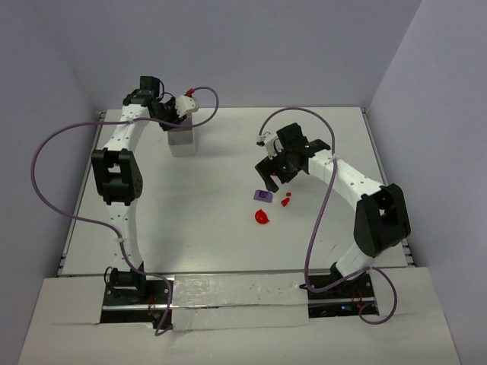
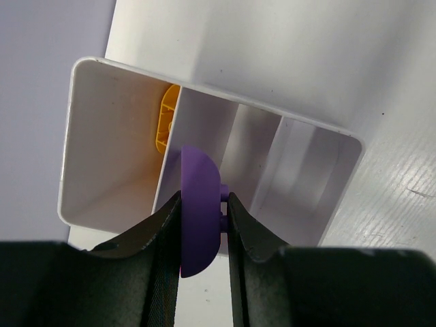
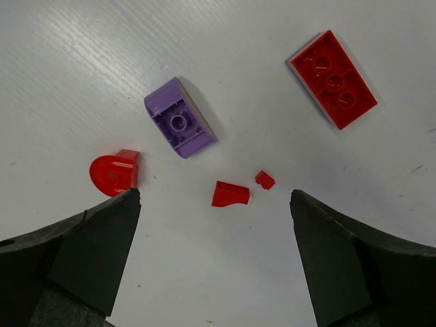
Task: Sort the legos into containers by color
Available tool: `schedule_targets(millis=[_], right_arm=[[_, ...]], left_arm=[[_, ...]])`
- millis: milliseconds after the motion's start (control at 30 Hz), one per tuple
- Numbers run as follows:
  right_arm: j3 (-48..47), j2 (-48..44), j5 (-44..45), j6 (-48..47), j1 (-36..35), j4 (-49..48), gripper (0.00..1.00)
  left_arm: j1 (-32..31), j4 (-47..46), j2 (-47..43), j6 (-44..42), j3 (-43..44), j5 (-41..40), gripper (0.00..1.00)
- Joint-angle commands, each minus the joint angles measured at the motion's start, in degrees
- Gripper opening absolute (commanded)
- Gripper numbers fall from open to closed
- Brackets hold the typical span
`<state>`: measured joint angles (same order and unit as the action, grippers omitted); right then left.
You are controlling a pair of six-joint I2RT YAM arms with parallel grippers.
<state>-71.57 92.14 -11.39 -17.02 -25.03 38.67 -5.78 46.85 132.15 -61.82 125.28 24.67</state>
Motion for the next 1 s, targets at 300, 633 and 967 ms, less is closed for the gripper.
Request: schedule_targets(millis=[300, 633, 967], right_arm=[[0.8, 3.0, 4.0, -5.8, -5.5, -3.8, 0.86], [0.3, 6.9, 6.8, -7.7, -7.2, -5.4, 0.75], [-0.5, 10.8, 5.1, -9.8, -8.6, -4.5, 0.70]], left_arm=[[-1.2, -3.1, -3.2, 0.3, 1.0, 1.2, 0.46], [-2.0, -1.8, -8.8, 2.6, 0.3, 4.7, 0.51], [-1.8, -4.6, -22.9, 16.6, -7.1, 17.2, 0.53]])
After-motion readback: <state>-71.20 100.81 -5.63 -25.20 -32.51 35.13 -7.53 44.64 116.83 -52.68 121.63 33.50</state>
